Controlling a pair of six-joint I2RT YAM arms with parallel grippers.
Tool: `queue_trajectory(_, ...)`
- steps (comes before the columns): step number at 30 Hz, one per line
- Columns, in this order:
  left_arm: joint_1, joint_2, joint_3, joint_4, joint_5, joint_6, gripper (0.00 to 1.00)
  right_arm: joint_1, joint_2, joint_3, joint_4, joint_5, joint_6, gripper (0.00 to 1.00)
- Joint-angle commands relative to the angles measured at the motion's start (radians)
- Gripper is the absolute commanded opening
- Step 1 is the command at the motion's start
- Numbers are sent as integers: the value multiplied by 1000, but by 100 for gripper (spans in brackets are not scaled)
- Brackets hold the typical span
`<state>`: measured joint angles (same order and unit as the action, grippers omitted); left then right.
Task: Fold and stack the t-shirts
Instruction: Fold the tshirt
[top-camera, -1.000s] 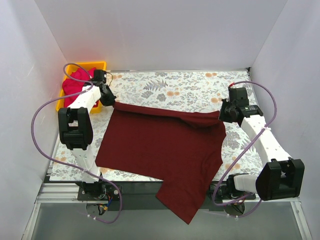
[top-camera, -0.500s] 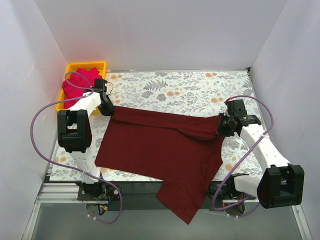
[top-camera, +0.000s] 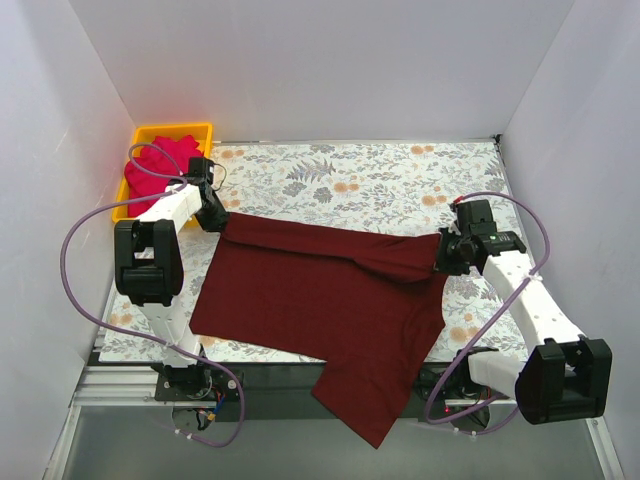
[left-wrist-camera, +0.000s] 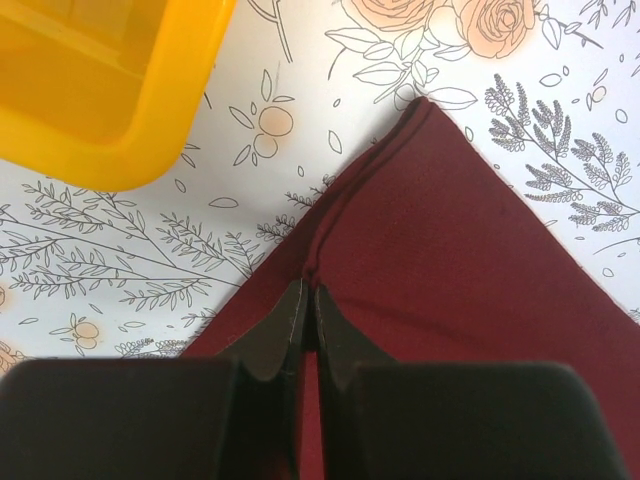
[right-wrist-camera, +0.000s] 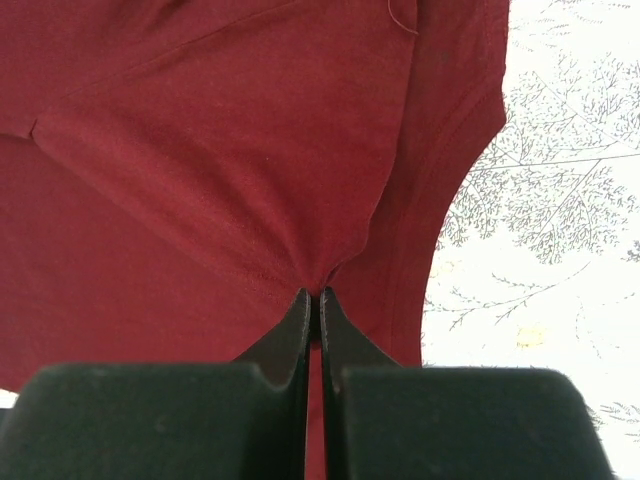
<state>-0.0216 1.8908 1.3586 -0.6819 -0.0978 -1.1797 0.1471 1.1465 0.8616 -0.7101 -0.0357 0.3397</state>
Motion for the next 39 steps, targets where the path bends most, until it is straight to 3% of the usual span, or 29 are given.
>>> queue_trajectory(1, 8, -68, 7, 1, -45, 14, 0, 3, -39, 22, -38, -23, 2, 1)
queue_trajectory(20, 8, 2, -101, 84, -91, 2, 0, 2, 7, -179, -29, -93, 4, 2)
queue_trajectory(39, 8, -48, -96, 140, -164, 15, 0, 2, -56, -122, -64, -101, 32, 2)
